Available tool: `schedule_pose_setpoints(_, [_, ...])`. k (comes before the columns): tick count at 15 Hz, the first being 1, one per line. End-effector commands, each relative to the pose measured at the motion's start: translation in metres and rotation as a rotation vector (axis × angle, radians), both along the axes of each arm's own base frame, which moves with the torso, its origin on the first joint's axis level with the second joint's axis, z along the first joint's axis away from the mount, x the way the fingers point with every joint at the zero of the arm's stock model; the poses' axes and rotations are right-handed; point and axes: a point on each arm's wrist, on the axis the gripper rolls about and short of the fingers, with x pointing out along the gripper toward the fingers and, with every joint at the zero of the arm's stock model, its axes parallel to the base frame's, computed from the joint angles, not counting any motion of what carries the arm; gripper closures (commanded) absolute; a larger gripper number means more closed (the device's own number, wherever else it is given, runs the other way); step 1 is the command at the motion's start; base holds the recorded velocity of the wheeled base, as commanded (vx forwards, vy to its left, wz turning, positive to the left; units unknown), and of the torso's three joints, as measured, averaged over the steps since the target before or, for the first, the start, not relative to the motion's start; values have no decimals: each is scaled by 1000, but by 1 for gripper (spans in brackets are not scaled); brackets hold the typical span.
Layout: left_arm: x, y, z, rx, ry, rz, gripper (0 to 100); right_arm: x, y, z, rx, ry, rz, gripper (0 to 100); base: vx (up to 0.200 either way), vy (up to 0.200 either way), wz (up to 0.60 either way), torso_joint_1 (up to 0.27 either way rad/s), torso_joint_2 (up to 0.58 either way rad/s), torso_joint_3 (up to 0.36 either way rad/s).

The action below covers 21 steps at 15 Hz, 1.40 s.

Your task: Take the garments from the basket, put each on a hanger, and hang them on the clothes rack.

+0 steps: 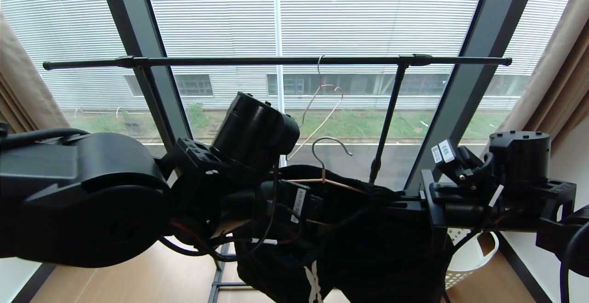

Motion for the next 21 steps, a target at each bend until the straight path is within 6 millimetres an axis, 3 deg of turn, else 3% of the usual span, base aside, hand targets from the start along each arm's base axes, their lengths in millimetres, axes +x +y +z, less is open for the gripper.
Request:
schedule_pose_setpoints(1, [-8,10,8,-16,-13,3,0,2,-4,-1,3,4,-6,100,0,0,0,0,0,0])
schedule_pose_setpoints(5, [-10,23,14,-45,-20,38,0,11,-13,-10,31,47,28,100,0,0,0,0,0,0])
schedule_pose_setpoints(9, [-12,83,35,-97,-44,20,0,21,-31,-10,90,59,83,100,0,0,0,0,0,0])
schedule_pose_setpoints(10, [-15,111,41,-145,-68,-112,0,23,-38,-8,116,59,108,100,0,0,0,0,0,0])
schedule_pose_setpoints(11, [-16,122,41,-158,-84,-181,0,23,-40,-8,126,61,123,100,0,0,0,0,0,0])
schedule_pose_setpoints(13, [-8,157,28,-134,-179,-411,0,21,-44,-8,155,69,171,100,0,0,0,0,0,0])
schedule_pose_setpoints(16, [3,168,0,-83,-213,-612,0,20,-46,-7,177,73,211,100,0,0,0,0,0,0])
schedule_pose_setpoints(21, [24,161,-38,-53,-289,-790,0,17,-47,-3,180,60,216,100,0,0,0,0,0,0])
